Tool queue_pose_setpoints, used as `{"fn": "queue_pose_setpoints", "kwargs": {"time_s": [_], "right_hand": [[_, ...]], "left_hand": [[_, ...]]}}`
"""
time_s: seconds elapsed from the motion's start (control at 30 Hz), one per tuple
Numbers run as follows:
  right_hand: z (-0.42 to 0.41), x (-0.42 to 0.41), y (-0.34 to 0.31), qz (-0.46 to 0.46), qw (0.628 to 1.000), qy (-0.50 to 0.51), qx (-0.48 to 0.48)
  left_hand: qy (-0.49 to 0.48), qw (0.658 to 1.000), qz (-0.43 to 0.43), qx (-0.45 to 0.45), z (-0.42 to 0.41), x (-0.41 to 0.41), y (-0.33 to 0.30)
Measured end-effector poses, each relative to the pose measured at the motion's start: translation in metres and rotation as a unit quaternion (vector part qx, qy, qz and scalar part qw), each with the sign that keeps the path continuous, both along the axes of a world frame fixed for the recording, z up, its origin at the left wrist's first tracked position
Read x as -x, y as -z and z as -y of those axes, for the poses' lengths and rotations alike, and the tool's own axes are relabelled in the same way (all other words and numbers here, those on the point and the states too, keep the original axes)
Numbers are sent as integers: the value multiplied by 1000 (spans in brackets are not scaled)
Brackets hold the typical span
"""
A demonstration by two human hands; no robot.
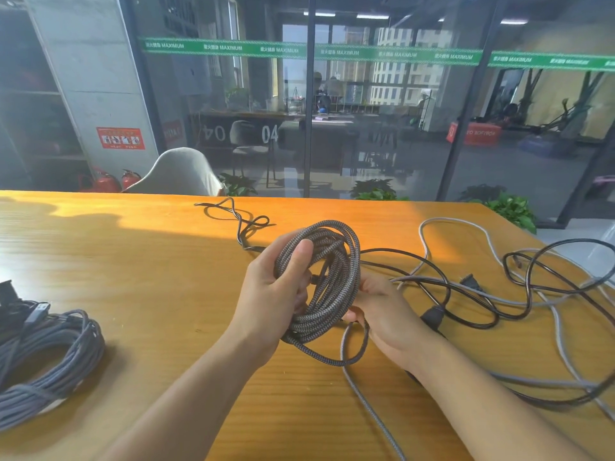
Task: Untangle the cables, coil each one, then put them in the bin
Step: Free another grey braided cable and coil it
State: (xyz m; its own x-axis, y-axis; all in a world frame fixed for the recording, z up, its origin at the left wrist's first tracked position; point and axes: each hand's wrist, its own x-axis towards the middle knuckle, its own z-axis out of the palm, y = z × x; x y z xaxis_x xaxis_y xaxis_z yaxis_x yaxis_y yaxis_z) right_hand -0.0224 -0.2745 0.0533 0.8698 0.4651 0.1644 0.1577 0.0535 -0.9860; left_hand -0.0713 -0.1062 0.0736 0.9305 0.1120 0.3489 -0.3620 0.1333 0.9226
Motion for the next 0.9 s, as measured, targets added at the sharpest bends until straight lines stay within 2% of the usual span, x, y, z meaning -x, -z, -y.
{"fn": "queue_pose_setpoints", "kwargs": {"time_s": [0.1,0.27,0.4,0.6,0.67,0.77,0.9], "right_hand": [[1,2,-3,-26,999,-28,-5],[4,4,-7,-100,989,-67,-81],[3,2,-7,-140,981,3,-135],[-3,1,-8,-147,976,87,-136],[-2,4,-11,-168,971,72,-155],[2,7,-12,-216,954,-5,-206],[4,6,-12,-232,935,-77,-255]], "left_hand": [[5,1000,-5,-4,4,1,-1],[14,1000,-7,-6,7,4,-2],[-8,1000,-3,-29,7,3,-1],[-2,999,0,-43,14,6,-1],[-4,999,2,-41,14,5,-1],[-17,998,-1,-55,11,3,1],[-24,996,14,-83,13,4,1]]}}
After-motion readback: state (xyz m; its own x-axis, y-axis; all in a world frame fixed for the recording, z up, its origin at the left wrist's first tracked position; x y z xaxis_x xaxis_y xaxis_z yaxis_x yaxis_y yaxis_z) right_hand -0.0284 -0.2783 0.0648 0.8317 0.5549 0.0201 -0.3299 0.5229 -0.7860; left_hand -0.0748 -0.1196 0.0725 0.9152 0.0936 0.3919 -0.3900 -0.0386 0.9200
